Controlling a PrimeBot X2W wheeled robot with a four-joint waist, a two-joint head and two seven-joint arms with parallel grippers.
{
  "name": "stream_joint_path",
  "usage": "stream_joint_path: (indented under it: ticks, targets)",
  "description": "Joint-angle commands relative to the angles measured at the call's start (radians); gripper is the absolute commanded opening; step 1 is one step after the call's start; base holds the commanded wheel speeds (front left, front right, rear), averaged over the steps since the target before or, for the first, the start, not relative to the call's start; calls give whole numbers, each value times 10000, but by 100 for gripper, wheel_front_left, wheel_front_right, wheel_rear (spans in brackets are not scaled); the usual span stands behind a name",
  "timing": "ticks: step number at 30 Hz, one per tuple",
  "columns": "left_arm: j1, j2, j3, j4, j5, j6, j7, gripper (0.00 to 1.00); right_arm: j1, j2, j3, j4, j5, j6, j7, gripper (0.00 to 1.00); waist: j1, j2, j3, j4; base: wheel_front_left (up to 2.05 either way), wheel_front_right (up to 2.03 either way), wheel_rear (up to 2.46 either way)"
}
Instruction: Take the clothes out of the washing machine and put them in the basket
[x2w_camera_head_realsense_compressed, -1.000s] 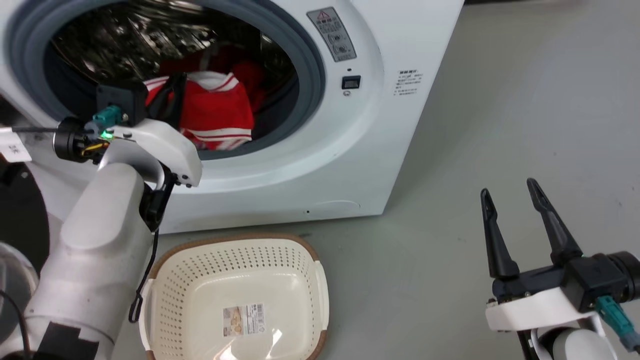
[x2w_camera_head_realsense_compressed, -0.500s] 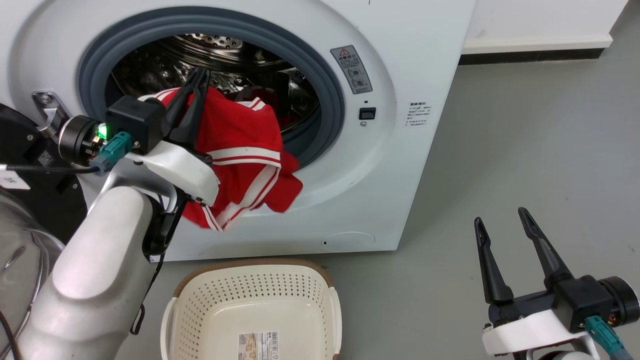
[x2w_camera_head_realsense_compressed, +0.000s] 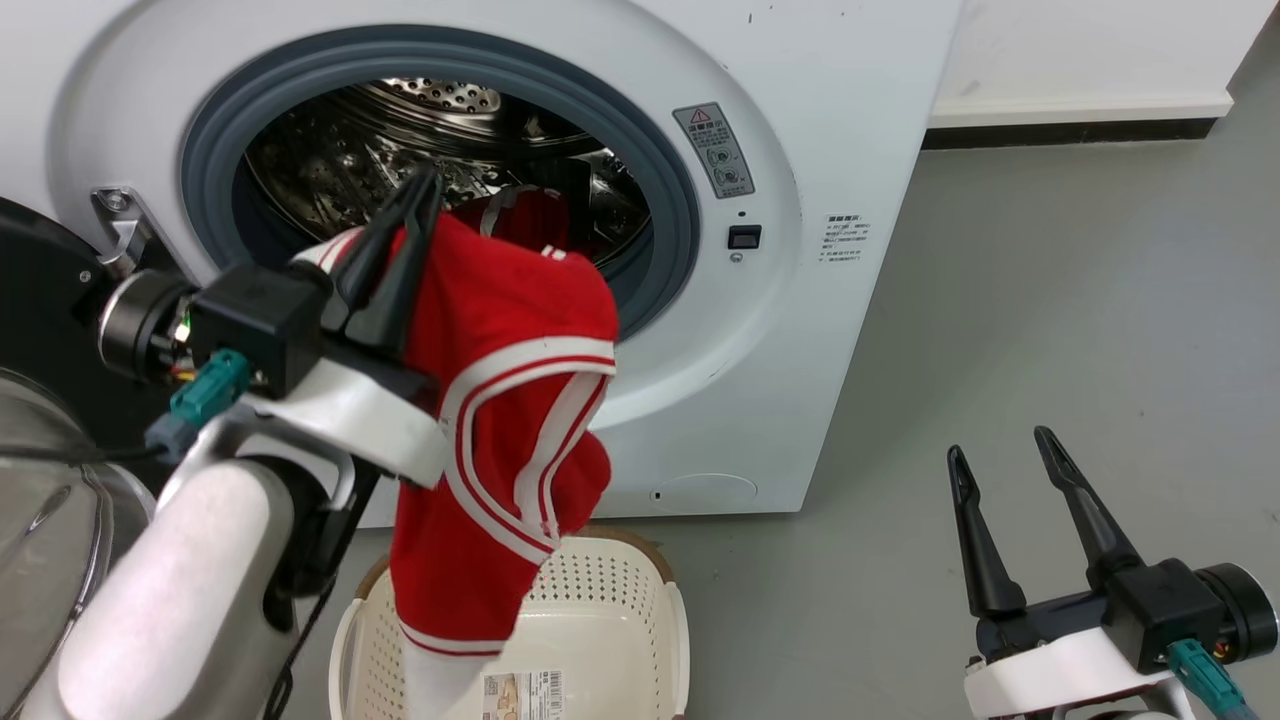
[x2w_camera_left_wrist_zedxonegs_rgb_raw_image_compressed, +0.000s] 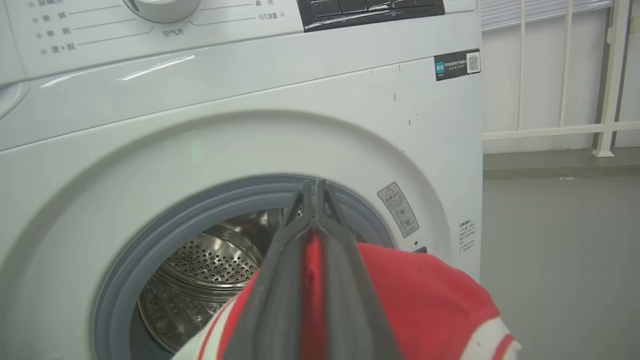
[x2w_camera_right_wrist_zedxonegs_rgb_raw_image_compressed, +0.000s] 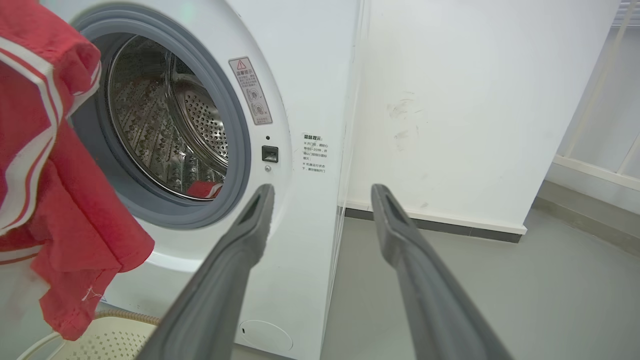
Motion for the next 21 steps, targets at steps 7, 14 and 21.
stream_joint_path:
  ticks: [7, 14, 21]
  targets:
    - [1134, 136, -165, -668, -111, 283, 111, 0, 6, 9, -25, -36, 59, -7, -32, 100, 1, -1, 175, 52, 0, 0, 0]
    - [2163, -61, -425, -369, -425, 385, -99, 0, -241, 9, -85, -61, -5, -7, -32, 100, 1, -1, 525, 112, 0, 0, 0]
    - [2618, -427, -714, 928, -643, 231, -547, 0, -545, 9, -95, -147, -97, -7, -32, 100, 1, -1, 1190, 112, 0, 0, 0]
